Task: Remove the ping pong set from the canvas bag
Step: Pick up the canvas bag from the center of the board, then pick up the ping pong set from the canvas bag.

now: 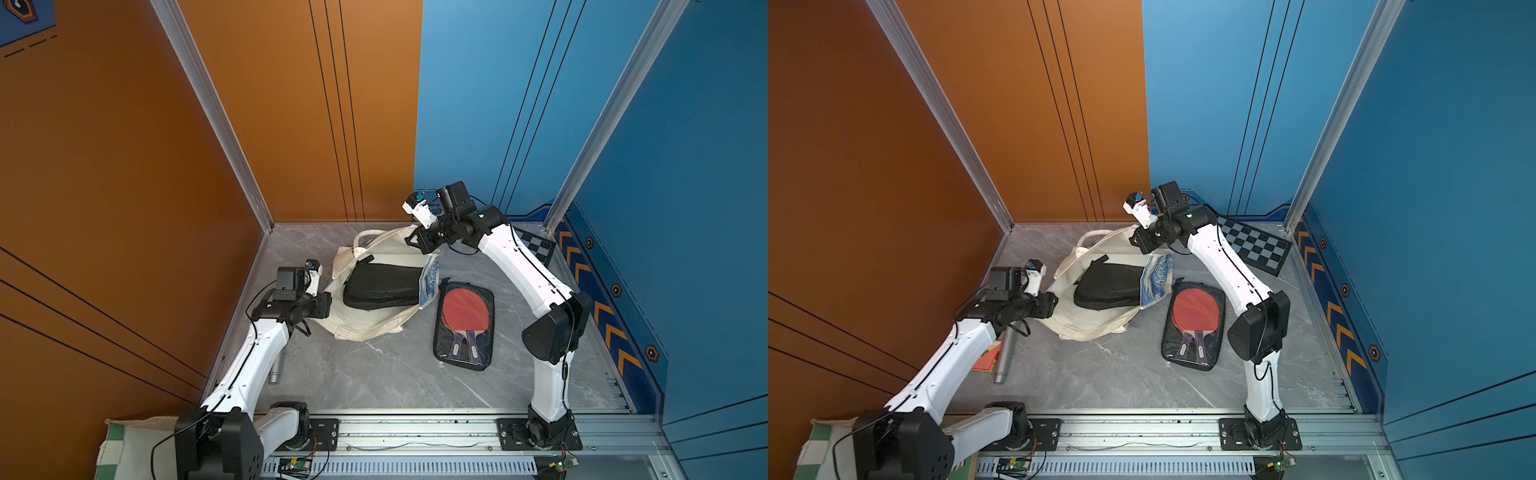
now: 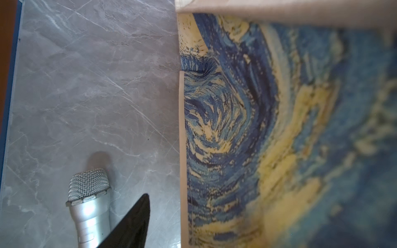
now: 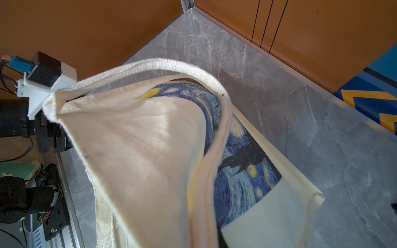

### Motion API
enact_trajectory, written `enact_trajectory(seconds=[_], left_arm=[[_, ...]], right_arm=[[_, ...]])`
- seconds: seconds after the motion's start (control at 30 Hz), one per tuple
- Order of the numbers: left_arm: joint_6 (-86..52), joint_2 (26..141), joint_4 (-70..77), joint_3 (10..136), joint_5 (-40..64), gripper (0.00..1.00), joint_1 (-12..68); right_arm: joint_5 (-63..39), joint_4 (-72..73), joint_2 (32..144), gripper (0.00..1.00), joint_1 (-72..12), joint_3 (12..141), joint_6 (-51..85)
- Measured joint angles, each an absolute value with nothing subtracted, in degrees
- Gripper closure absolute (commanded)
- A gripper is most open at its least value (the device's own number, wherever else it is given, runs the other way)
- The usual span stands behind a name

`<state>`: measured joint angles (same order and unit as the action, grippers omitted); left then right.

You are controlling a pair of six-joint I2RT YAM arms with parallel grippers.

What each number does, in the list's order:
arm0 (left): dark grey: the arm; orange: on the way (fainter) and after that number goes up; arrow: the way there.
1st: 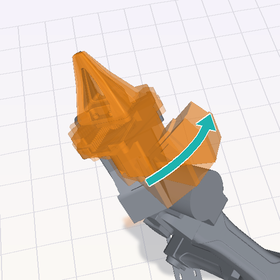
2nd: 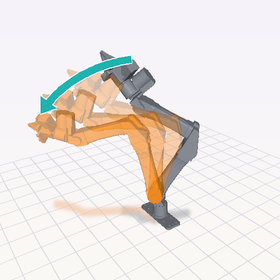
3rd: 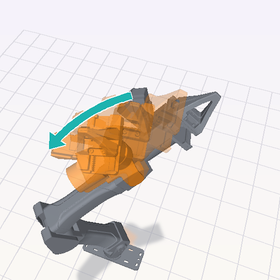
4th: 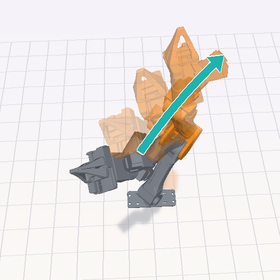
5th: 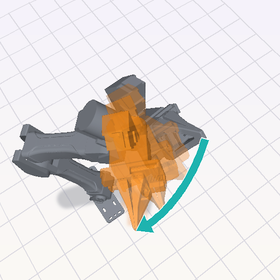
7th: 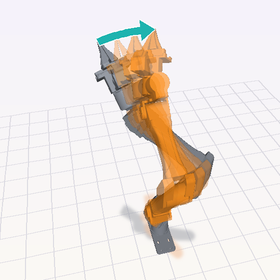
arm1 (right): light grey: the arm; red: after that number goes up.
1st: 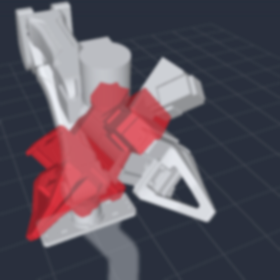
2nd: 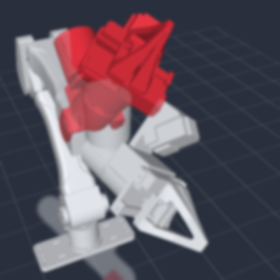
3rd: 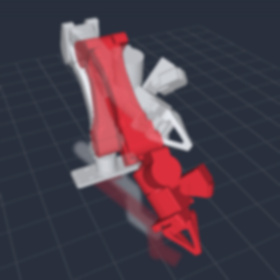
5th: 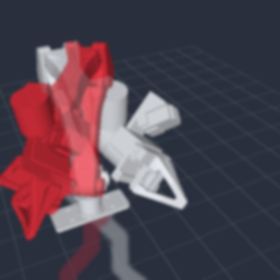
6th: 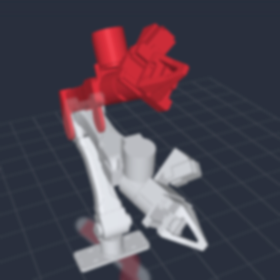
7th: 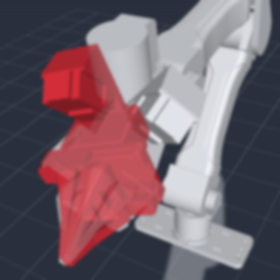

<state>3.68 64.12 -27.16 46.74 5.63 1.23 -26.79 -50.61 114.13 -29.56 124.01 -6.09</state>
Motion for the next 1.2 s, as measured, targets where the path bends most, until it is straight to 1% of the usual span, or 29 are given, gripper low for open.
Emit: enact_trajectory(seconds=[0.07, 0.1, 0.13, 0.2, 0.23, 0.3, 0.37, 0.4, 0.47, 0.53, 0.63, 0.73, 0.87, 0.97, 1.07, 1.13, 1.2], left_arm=[[3.97, 63.75, -26.79, 45.56, 5.82, 0.4, 1.19], [4.34, 63.61, -26.61, 45.08, 6.07, 0.44, 1.19], [4.75, 63.44, -26.61, 44.69, 6.35, 0.51, 1.19], [5.65, 63.07, -26.57, 44.34, 6.87, 0.81, 1.21], [5.82, 63.0, -26.57, 44.34, 7.38, 0.99, 1.19], [6.17, 63.13, -26.76, 44.64, 9.65, 1.0, 1.19], [6.42, 64.23, -29.67, 47.59, 13.74, 1.0, 1.26], [6.11, 64.79, -30.98, 49.32, 15.27, 1.0, 1.26], [4.73, 66.63, -34.92, 55.05, 18.68, 1.0, 1.26], [2.63, 68.75, -38.44, 61.49, 21.26, 1.0, 1.45], [-0.86, 72.69, -42.65, 71.46, 24.36, 1.0, 2.15], [-4.54, 76.62, -45.47, 78.67, 27.03, 1.0, 2.81], [-7.86, 80.01, -47.2, 81.45, 28.23, 1.0, 3.07], [-7.75, 80.6, -48.14, 80.53, 27.18, 1.0, 3.09], [-5.72, 80.16, -48.29, 78.3, 25.71, 1.0, 3.05], [-4.23, 79.7, -48.25, 76.64, 25.28, 1.0, 2.87], [-3.38, 79.0, -47.92, 75.33, 25.1, 1.0, 2.57]], right_arm=[[-27.24, -50.72, 114.5, 1.0, -29.43, 124.64, -5.61], [-27.46, -50.94, 114.76, 1.0, -29.32, 125.12, -5.39], [-27.86, -51.24, 115.22, 1.0, -29.15, 125.93, -4.99], [-28.53, -52.14, 116.53, 1.0, -28.6, 128.18, -4.56], [-28.73, -52.42, 117.25, 1.0, -28.25, 129.34, -4.38], [-29.04, -53.01, 118.06, 1.0, -27.68, 130.74, -4.14], [-28.95, -53.69, 118.63, 1.0, -27.4, 131.92, -4.12], [-28.69, -54.06, 118.85, 0.97, -27.42, 132.51, -4.19], [-27.57, -55.11, 119.52, 0.76, -27.77, 134.28, -4.54], [-26.63, -55.44, 120.05, 0.69, -28.32, 135.81, -5.19], [-24.58, -55.42, 120.07, 0.48, -29.69, 136.77, -6.63], [-22.15, -55.37, 119.9, 0.42, -31.64, 136.88, -8.71], [-19.2, -55.37, 117.69, 0.42, -34.41, 136.11, -11.31], [-17.28, -55.35, 113.49, 0.47, -37.71, 134.13, -14.2], [-15.68, -55.31, 108.27, 0.54, -42.89, 131.63, -16.88], [-15.35, -55.35, 105.1, 0.6, -46.41, 129.47, -18.17], [-15.14, -55.42, 102.96, 0.64, -48.95, 127.74, -19.05]])
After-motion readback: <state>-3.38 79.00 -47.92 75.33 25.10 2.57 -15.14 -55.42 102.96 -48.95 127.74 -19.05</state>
